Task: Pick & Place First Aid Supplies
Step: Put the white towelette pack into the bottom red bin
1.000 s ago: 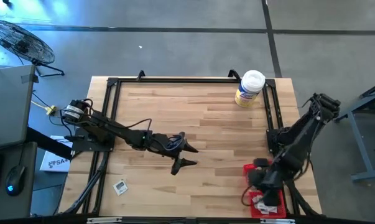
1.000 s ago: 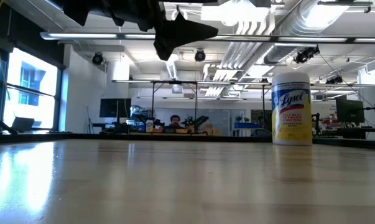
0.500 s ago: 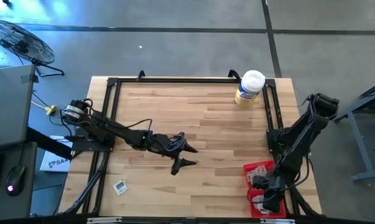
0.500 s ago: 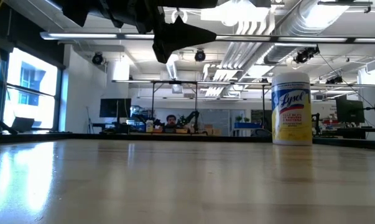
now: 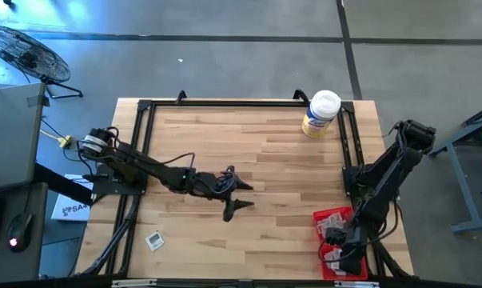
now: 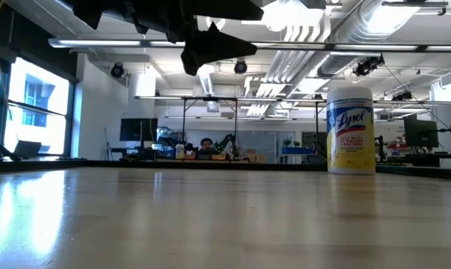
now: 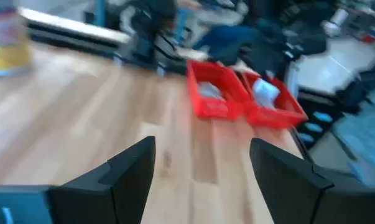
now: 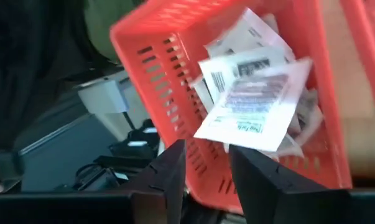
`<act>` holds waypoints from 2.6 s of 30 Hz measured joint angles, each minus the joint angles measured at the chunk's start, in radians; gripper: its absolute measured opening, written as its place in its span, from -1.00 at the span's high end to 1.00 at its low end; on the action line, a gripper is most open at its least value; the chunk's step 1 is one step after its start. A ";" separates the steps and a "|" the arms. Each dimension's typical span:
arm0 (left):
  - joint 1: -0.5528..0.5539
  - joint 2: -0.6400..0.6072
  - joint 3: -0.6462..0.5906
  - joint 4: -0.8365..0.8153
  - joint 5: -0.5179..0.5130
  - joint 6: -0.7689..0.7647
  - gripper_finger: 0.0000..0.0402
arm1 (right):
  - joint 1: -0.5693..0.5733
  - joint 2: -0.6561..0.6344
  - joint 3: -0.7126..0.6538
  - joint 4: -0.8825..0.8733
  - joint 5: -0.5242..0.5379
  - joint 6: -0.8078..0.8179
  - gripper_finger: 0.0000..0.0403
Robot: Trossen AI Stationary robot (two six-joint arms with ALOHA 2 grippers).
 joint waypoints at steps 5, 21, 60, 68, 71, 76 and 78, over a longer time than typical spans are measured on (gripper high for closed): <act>-0.006 -0.049 0.002 -0.046 -0.100 0.021 -0.29 | 0.000 0.000 0.139 -0.288 -0.019 0.000 0.45; -0.290 -0.143 0.203 -1.083 -0.083 -0.546 -0.29 | -0.102 -0.002 0.434 -0.457 0.872 -0.906 0.53; -0.523 0.116 0.136 -1.370 0.571 -1.309 0.00 | -0.435 0.000 0.257 0.056 0.737 -1.520 0.53; -0.523 0.115 0.091 -1.291 0.534 -1.242 0.47 | -0.435 0.000 0.257 0.056 0.737 -1.520 0.53; -0.522 0.113 0.083 -1.290 0.525 -1.216 0.58 | -0.435 0.000 0.257 0.056 0.737 -1.519 0.53; -0.523 0.112 0.068 -1.295 0.505 -1.166 0.71 | -0.435 0.000 0.257 0.056 0.737 -1.519 0.53; -0.523 0.111 0.061 -1.297 0.488 -1.148 0.75 | -0.435 0.000 0.257 0.056 0.737 -1.519 0.53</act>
